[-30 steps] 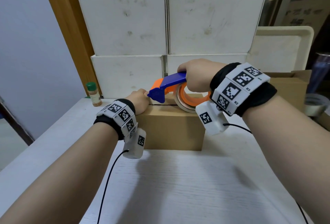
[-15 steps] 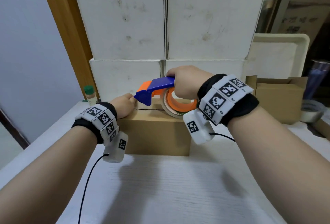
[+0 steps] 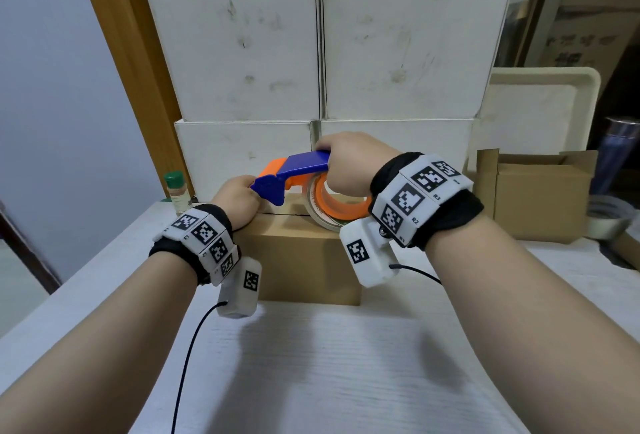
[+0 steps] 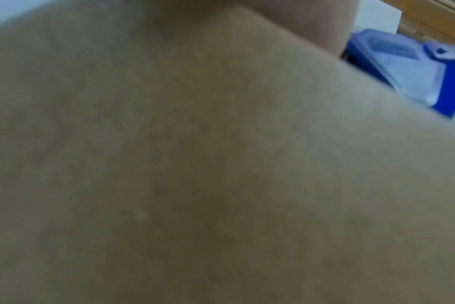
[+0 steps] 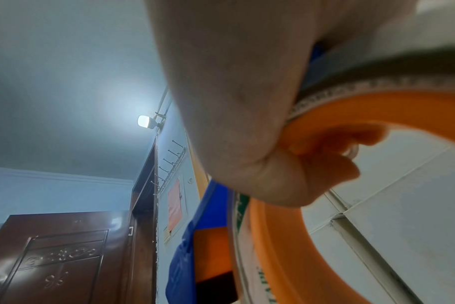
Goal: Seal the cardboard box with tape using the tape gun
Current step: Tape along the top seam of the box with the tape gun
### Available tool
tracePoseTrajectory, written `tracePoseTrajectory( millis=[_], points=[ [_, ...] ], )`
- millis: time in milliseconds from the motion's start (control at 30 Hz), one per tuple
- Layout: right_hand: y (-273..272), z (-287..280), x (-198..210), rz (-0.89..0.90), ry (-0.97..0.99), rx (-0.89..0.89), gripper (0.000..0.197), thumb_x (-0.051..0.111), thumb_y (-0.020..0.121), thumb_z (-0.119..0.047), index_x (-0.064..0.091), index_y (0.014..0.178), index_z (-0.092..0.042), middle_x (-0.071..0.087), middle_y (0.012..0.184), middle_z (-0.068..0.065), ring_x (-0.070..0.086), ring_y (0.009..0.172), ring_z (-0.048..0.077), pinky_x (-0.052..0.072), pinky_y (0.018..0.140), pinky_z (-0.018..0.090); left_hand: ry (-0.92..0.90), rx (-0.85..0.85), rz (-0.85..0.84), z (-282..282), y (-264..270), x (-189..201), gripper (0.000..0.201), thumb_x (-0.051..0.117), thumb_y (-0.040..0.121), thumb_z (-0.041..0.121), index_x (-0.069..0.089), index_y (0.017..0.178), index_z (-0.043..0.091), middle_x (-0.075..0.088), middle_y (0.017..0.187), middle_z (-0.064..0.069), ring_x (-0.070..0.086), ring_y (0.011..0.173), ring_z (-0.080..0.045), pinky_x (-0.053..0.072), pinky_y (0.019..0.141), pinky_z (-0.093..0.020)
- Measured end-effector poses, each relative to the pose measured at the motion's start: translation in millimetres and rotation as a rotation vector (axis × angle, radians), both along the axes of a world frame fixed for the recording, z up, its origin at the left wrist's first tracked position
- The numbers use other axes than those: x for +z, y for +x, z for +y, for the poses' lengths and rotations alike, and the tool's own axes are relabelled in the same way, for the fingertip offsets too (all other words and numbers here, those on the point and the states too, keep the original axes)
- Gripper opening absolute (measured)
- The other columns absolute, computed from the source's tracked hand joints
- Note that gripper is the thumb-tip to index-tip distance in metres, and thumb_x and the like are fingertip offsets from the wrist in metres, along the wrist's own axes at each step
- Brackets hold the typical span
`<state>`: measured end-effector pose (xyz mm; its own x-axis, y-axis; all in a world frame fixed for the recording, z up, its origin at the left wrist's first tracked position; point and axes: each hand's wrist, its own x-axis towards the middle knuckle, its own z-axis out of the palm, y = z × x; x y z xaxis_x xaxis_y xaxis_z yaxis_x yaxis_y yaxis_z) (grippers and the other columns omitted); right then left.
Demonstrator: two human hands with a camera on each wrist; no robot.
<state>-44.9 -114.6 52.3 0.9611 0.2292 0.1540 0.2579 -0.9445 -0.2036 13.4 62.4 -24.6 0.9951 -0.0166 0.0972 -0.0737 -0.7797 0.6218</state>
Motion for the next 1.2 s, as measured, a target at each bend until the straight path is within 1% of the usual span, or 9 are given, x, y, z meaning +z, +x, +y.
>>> tracePoseTrajectory(
  millis=[100,333,433,600,767,867,1000,1100,1200],
  points=[
    [0.4,-0.1,-0.7,0.002,-0.001,0.000,0.037,0.047,0.083,-0.005,0.055,0.116,-0.019,0.059,0.098,0.003,0.053,0.086,0.021,0.041,0.072,0.029,-0.002,-0.028,0.010,1.5,0.0,-0.6,0.009,0.044,0.094,0.003,0.050,0.093,0.009,0.050,0.072,0.000,0.048,0.081,-0.024,0.035,0.073,-0.028],
    [1.1,2.7,-0.2,-0.004,-0.035,-0.001,0.035,0.047,0.083,-0.005,0.055,0.113,-0.019,0.057,0.094,0.002,0.052,0.083,0.020,0.041,0.071,0.029,0.219,-0.073,0.100,-5.2,10.4,-7.1,0.004,0.042,0.098,0.012,0.045,0.097,0.010,0.052,0.093,-0.012,0.047,0.086,-0.024,0.038,0.078,-0.031],
    [1.9,4.2,1.4,0.012,-0.058,-0.009,0.036,0.047,0.082,-0.005,0.055,0.114,-0.020,0.055,0.094,0.001,0.052,0.082,0.020,0.042,0.071,0.029,0.221,-0.087,0.103,-4.4,16.9,-10.4,0.013,0.044,0.097,0.011,0.050,0.107,0.007,0.056,0.102,-0.017,0.049,0.090,-0.024,0.043,0.085,-0.035],
    [-0.2,4.5,3.7,0.039,-0.091,-0.012,0.038,0.049,0.083,-0.005,0.055,0.117,-0.020,0.058,0.097,0.002,0.052,0.083,0.020,0.041,0.071,0.029,0.226,-0.077,0.101,-4.2,21.9,-11.9,0.003,0.046,0.096,0.012,0.043,0.095,0.011,0.052,0.095,-0.012,0.049,0.089,-0.024,0.039,0.082,-0.031],
    [-4.0,4.7,5.7,0.049,-0.117,-0.022,0.037,0.050,0.084,-0.005,0.055,0.117,-0.019,0.057,0.095,0.002,0.051,0.082,0.020,0.039,0.070,0.029,0.241,-0.093,0.090,-4.4,21.4,-11.3,0.002,0.047,0.095,0.010,0.046,0.096,0.012,0.054,0.093,-0.012,0.051,0.088,-0.025,0.042,0.083,-0.033],
    [-7.3,3.2,6.6,0.052,-0.121,-0.029,0.036,0.050,0.084,-0.005,0.055,0.117,-0.019,0.056,0.094,0.002,0.050,0.080,0.019,0.037,0.068,0.028,0.232,-0.084,0.096,-5.5,19.7,-9.6,0.011,0.045,0.096,0.009,0.052,0.087,0.009,0.054,0.094,-0.013,0.050,0.088,-0.026,0.041,0.083,-0.034],
    [-10.8,1.8,9.2,0.051,-0.149,-0.027,0.036,0.047,0.084,-0.004,0.057,0.115,-0.018,0.056,0.093,0.002,0.050,0.080,0.021,0.037,0.063,0.028,0.273,-0.079,0.085,-5.7,15.5,-7.4,0.023,0.044,0.094,0.007,0.059,0.107,-0.006,0.060,0.100,-0.021,0.048,0.085,-0.026,0.044,0.086,-0.037],
    [-15.1,-2.4,10.8,0.041,-0.137,-0.030,0.035,0.044,0.083,-0.003,0.056,0.112,-0.019,0.053,0.089,0.000,0.048,0.079,0.020,0.036,0.066,0.029,0.275,-0.076,0.077,-6.0,13.0,-5.2,0.024,0.043,0.093,0.005,0.060,0.106,-0.006,0.062,0.104,-0.022,0.049,0.085,-0.025,0.042,0.081,-0.035],
    [-17.4,-4.6,10.9,0.040,-0.137,-0.032,0.035,0.044,0.084,-0.003,0.055,0.113,-0.020,0.053,0.091,0.000,0.048,0.080,0.020,0.036,0.068,0.029,0.269,-0.087,0.080,-6.0,11.8,-4.6,0.023,0.043,0.092,0.004,0.061,0.105,-0.004,0.064,0.109,-0.021,0.050,0.086,-0.025,0.045,0.088,-0.037]
  ],
)
